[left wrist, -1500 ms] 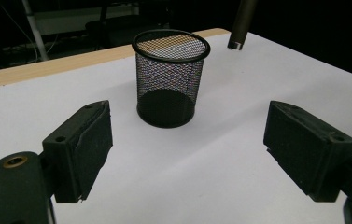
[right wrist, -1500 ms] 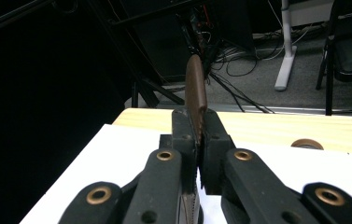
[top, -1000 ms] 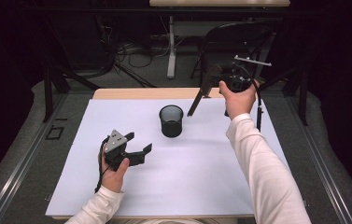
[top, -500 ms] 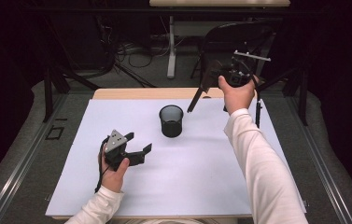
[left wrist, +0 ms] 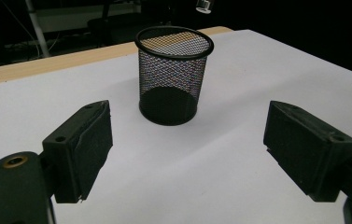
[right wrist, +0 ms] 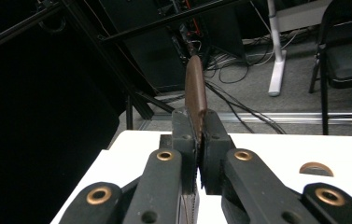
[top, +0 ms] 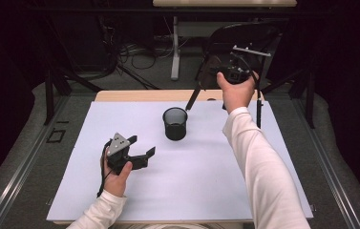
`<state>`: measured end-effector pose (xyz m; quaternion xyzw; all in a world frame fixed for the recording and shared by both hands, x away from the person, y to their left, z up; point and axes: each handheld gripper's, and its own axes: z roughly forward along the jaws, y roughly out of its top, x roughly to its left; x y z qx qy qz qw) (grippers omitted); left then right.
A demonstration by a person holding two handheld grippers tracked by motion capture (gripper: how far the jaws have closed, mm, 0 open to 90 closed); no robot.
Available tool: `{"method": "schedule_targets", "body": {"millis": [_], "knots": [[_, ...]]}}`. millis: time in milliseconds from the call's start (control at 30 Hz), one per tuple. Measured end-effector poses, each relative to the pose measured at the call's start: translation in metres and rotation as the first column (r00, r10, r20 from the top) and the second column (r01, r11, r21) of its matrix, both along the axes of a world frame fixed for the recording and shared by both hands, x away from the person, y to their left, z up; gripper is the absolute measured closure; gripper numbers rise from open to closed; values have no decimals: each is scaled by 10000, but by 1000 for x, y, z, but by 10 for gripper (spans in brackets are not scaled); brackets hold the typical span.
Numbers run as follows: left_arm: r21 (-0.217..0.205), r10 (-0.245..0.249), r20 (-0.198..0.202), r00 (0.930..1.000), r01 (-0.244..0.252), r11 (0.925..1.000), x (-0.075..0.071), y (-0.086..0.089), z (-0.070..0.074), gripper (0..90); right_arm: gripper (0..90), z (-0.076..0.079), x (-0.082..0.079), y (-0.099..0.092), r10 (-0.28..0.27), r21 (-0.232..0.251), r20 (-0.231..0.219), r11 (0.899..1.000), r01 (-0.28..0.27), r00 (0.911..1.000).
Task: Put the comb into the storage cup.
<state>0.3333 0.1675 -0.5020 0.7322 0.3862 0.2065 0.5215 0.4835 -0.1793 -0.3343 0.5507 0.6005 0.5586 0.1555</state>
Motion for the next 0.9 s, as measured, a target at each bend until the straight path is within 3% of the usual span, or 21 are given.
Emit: {"method": "schedule_targets", "body": {"millis": [900], "knots": [[71,11,-16,10000,-11,10000,0,1,0,160,876,-21,7,50,356,-649,-356,9972,-379,9987]]}}
